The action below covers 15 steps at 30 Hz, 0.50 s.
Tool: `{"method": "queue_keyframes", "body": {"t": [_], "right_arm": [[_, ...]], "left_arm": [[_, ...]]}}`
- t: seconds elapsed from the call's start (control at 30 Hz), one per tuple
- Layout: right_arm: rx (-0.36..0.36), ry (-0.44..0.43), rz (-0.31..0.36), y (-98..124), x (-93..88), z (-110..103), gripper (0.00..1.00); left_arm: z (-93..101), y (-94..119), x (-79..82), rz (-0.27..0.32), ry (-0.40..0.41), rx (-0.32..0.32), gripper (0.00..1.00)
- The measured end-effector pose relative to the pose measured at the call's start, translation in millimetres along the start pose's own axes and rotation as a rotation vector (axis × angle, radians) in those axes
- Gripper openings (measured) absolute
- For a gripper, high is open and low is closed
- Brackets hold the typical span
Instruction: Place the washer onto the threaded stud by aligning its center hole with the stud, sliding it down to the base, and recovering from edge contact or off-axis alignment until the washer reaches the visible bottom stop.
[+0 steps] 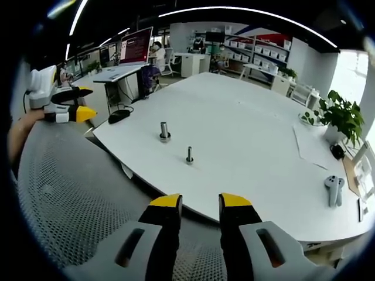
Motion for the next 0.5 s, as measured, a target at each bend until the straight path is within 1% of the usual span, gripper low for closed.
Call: {"method": "queue_keyframes", "body": {"t": [0.13,0.2,0.3,0.37,0.43,0.5], "right_arm": [[0.002,0.0,-0.005,0.2,-0.3,-0.1,0.28],[0.002,0.004,-0.019,-0.1,-0.7,-0.1,0.28],[0.001,0.01,-0.017,-0.1,0.2,-1.1,0.28],[-0.002,0.005,-0.011,0.6,-0.3,-1.4,0.28],[-0.004,0.006,-0.02,-0.1,-1.5,-1.1,0.28],[-0.004,0.007,-0.02,-0.4,-1.1,-1.3,0.28]], "left_arm": [[-0.3,-0.9,0.1,-0.001,-0.002,-0.001,0.68],[-0.7,-0.4,0.1,0.004,0.001,0.001,0.68],[-2.5,-1.8,-0.8,-0.004,0.002,0.001,0.68],[-2.1,-1.3,-0.4,0.003,0.002,-0.001,0.68],[-1.9,0.2,0.0,0.01,0.005,0.002,0.68],[-2.4,-1.0,0.1,0.007,0.006,0.002,0.68]]}}
Point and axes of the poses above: the point that each gripper's makers call its tool centre point, and the gripper's own axes: y roughly backward along the fingers, z roughly to its right, x roughly out of its top, the point moved 8 cm from there along y, roughly backward along the fingers, and after that the axes turned 9 degrees about z, right-handed, at the moved point
